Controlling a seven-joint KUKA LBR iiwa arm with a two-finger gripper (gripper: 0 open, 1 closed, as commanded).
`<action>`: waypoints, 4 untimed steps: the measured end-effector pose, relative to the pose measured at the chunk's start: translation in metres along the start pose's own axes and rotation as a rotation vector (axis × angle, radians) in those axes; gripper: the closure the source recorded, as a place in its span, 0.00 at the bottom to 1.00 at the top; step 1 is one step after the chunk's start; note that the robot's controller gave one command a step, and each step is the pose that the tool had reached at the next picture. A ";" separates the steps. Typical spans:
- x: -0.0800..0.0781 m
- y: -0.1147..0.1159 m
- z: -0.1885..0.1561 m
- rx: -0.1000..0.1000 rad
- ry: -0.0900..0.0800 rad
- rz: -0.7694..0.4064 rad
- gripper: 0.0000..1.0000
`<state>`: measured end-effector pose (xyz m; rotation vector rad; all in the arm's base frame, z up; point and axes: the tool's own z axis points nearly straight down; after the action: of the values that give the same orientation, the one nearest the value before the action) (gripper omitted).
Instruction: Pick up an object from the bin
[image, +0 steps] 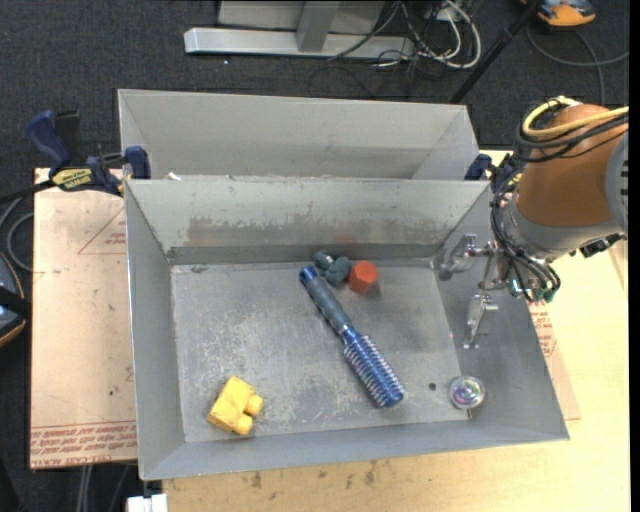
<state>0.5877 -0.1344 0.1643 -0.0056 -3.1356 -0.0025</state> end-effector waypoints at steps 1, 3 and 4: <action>0.057 0.044 0.081 -0.001 -0.001 -0.318 0.00; 0.082 0.196 0.054 -0.002 -0.011 -0.331 0.00; 0.076 0.292 0.031 -0.003 -0.012 -0.383 0.00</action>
Offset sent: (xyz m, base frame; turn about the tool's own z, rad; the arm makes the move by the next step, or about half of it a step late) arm -0.0561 0.0422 -0.0777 -0.3194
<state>0.5130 0.1575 0.1341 0.5930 -3.0916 -0.0091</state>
